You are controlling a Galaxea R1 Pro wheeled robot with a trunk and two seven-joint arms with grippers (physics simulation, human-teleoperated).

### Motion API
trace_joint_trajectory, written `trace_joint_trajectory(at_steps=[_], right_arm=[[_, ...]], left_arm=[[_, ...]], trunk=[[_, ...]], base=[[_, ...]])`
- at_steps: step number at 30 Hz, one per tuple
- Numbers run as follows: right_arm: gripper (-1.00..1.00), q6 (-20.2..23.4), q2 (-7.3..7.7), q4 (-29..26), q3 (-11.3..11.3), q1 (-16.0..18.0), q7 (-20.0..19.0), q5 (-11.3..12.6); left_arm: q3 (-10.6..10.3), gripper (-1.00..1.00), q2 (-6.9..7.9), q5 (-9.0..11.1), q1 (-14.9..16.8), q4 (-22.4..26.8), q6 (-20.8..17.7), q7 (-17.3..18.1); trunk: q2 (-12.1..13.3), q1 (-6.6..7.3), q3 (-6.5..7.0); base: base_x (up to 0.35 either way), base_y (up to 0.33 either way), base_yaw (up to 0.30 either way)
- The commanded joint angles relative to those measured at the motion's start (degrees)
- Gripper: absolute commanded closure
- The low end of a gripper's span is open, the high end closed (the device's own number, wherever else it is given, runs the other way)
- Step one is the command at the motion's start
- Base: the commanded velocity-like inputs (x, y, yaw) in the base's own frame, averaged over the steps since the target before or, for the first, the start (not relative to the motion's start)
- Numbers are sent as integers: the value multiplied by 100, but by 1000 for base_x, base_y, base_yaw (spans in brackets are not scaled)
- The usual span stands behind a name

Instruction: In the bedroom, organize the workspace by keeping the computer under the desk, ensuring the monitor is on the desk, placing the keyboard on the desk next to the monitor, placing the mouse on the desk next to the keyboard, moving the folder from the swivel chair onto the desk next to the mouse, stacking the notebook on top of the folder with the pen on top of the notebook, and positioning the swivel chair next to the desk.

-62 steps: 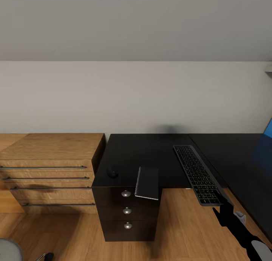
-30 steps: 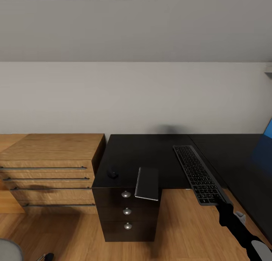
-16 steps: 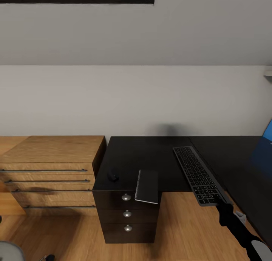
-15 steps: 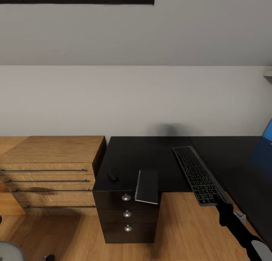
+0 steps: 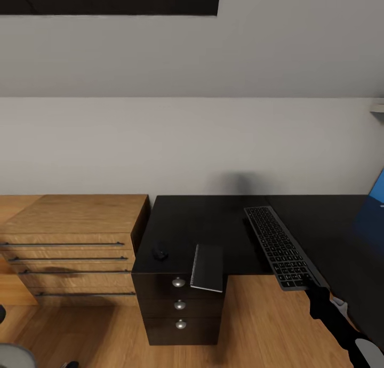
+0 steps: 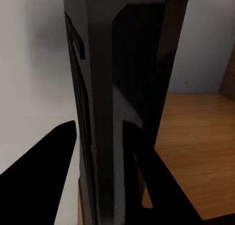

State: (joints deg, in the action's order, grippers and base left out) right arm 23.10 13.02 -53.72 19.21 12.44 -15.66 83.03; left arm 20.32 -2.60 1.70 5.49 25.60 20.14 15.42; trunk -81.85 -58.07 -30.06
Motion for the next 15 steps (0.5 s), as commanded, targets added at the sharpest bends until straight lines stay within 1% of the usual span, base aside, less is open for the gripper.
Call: trace_joint_trajectory(at_steps=[1, 10, 15], right_arm=[[100, 41, -1, 1, 13, 4, 3, 30], [100, 46, 7, -36, 1, 4, 41, 21], [100, 68, 24, -232, -1, 4, 45, 17]], left_arm=[[41, -100, -5, 19, 5, -2, 0, 57], [42, -100, -15, 14, 3, -2, -1, 66], [42, -100, -14, 14, 4, -2, -2, 74]], trunk=[[39, 23, 13], [39, 23, 13], [39, 23, 13]], base=[[0, 0, 0], [0, 0, 0], [0, 0, 0]])
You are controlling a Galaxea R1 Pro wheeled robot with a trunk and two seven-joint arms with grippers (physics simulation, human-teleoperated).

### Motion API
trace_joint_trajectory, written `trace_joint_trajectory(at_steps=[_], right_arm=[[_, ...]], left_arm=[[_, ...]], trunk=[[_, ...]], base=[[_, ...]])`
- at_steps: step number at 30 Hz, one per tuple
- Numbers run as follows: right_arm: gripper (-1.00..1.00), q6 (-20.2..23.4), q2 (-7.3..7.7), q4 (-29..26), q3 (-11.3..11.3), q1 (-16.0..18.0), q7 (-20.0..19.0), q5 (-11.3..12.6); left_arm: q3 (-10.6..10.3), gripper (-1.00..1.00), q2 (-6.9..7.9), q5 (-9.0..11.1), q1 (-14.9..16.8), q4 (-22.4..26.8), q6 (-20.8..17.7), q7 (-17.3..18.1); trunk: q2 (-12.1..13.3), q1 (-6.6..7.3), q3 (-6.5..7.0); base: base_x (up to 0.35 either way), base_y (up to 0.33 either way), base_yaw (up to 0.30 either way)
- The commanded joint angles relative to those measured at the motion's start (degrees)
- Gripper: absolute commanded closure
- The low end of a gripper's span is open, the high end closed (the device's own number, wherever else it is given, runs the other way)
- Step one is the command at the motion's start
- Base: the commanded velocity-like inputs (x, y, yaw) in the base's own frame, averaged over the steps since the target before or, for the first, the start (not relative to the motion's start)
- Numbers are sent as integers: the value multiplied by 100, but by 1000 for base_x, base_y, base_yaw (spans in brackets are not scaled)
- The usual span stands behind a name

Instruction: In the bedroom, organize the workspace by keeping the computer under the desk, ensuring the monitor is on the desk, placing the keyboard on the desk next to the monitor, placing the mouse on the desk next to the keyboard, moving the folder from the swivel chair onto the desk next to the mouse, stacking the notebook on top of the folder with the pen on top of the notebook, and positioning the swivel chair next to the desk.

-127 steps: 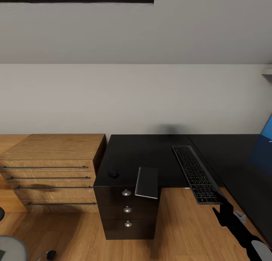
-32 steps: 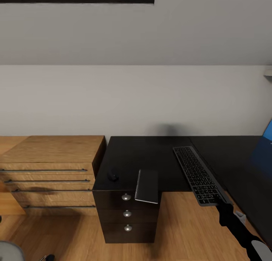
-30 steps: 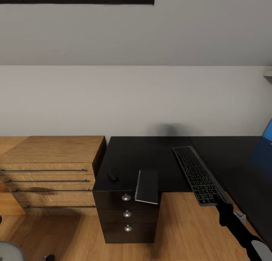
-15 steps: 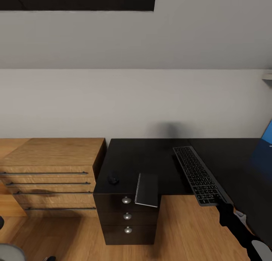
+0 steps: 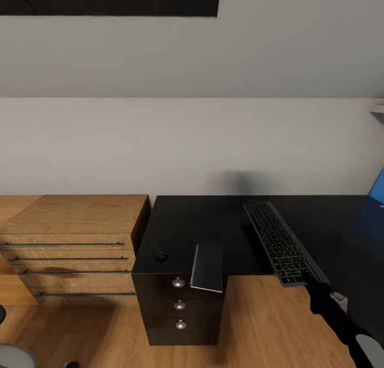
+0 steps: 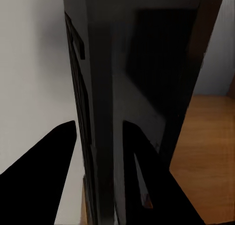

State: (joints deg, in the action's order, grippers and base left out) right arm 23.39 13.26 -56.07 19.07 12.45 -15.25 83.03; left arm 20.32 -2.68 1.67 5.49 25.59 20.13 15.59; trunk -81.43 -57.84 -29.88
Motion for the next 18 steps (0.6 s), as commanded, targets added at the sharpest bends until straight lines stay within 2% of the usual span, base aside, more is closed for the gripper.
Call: trace_joint_trajectory(at_steps=[1, 12, 18], right_arm=[[100, 51, 5, -26, 14, 3, 3, 16], [100, 184, 30, -131, 43, 3, -40, 12], [100, 191, 36, -132, 44, -4, -221, -20]], left_arm=[[42, -100, -6, 18, 5, -2, 0, 57], [43, -100, -5, 18, 5, -2, 0, 58], [43, -100, -9, 18, 3, -2, 0, 58]], trunk=[[-3, 0, -6], [-3, 0, -6], [-3, 0, -6]], base=[[0, 0, 0], [0, 0, 0], [0, 0, 0]])
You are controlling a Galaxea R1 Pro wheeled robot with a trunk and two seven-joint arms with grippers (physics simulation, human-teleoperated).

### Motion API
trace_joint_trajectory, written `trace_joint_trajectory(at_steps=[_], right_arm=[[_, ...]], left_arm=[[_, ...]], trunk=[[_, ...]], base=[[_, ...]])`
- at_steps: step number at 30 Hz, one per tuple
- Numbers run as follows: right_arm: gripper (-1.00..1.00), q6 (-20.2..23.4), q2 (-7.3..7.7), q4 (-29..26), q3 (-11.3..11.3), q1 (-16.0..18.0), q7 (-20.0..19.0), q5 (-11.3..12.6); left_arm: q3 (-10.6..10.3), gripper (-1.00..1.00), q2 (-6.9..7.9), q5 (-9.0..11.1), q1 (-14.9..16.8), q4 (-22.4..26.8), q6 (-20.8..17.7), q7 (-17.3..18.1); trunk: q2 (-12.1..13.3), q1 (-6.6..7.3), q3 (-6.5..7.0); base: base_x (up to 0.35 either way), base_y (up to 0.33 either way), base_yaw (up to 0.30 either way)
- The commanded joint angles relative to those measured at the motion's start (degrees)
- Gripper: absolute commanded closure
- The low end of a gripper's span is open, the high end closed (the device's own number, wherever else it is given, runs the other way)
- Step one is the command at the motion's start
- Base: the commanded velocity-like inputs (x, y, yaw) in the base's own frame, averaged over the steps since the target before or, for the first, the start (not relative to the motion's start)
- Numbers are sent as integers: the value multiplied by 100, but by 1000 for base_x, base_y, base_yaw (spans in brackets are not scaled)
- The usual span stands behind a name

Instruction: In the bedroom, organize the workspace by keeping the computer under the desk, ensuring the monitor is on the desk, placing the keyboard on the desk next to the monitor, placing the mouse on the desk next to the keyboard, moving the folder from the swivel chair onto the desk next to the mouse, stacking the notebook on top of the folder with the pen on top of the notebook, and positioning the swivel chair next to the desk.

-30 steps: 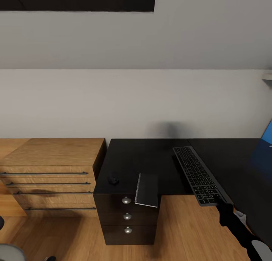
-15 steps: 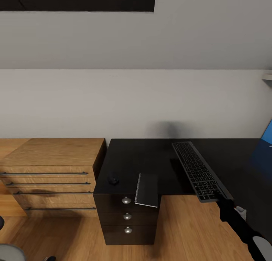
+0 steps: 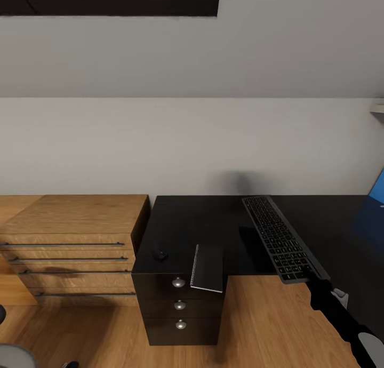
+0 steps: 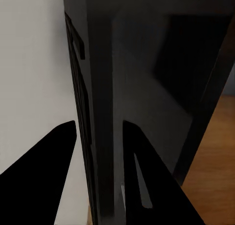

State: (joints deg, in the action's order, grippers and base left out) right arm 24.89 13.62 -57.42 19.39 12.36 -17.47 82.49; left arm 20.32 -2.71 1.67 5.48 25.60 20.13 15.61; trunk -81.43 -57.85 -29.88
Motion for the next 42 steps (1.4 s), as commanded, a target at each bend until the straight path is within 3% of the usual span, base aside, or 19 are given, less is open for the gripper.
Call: trace_joint_trajectory(at_steps=[1, 12, 42], right_arm=[[100, 42, -1, 2, 12, 4, -28, 18], [100, 48, 0, 22, 12, 3, -96, -14], [100, 178, -6, 29, 12, 3, -104, -14]], left_arm=[[43, -100, -6, 17, 5, -2, 0, 57], [43, -100, -2, 26, 6, -2, 0, 45], [34, -100, 4, 26, 5, -2, -9, 36]], trunk=[[-3, 0, -6], [-3, 0, -6], [-3, 0, -5]], base=[[0, 0, 0], [-18, 0, 0], [-319, 0, -1]])
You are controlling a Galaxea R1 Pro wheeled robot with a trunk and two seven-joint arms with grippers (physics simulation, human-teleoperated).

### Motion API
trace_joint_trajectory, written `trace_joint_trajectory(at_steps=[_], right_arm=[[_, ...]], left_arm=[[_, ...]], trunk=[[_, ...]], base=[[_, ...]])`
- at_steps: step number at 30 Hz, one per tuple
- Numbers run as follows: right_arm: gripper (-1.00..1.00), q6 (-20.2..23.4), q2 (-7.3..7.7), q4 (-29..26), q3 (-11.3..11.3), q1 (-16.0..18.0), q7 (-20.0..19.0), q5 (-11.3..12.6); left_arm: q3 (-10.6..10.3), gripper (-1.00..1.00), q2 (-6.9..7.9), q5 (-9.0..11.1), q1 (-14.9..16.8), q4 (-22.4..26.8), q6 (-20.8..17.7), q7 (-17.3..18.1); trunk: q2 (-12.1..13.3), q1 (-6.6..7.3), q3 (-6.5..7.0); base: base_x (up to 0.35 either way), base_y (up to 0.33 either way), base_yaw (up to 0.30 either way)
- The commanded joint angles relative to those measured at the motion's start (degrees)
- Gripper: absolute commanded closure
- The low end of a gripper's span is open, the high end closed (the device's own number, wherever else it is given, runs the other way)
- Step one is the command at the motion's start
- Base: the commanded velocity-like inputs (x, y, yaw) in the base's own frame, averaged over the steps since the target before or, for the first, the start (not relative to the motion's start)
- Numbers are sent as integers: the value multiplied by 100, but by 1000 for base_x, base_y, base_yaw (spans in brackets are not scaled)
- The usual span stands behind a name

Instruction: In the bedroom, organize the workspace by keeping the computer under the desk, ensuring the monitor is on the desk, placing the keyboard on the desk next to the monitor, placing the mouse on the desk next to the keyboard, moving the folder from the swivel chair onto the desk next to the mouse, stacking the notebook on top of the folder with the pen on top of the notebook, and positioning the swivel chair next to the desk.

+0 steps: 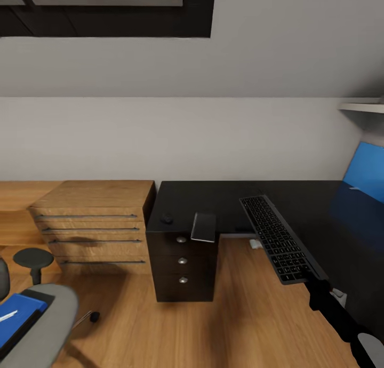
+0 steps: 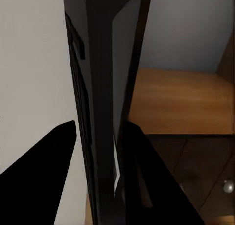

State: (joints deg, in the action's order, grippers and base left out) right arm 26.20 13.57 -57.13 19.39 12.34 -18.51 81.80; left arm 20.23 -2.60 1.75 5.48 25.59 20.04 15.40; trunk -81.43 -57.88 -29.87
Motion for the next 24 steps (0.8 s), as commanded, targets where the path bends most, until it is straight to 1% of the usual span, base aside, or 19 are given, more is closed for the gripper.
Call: trace_joint_trajectory(at_steps=[1, 7, 10, 20, 24], right_arm=[[100, 46, -2, 0, 12, 5, -2, 55], [100, 22, -3, 0, 12, 5, -4, 55], [100, 19, -3, 0, 12, 5, -4, 55], [100, 17, -11, 0, 12, 5, -3, 55], [100, 17, -10, 0, 12, 5, -3, 55]], left_arm=[[42, -100, -5, 18, 5, -2, 0, 57], [42, -100, -9, 18, 5, -2, 0, 52], [42, -100, -6, 18, 5, -2, 0, 53], [42, -100, -7, 18, 5, -2, 3, 59], [42, -100, -7, 18, 5, -2, 8, 60]], trunk=[[-3, 4, -3], [-3, 4, 27], [-3, 4, 48], [-3, 4, 116], [-3, 4, 124]], base=[[-325, 0, -56], [-319, 0, -126], [-206, 0, -175], [-39, -6, -193], [-138, -170, -56]])
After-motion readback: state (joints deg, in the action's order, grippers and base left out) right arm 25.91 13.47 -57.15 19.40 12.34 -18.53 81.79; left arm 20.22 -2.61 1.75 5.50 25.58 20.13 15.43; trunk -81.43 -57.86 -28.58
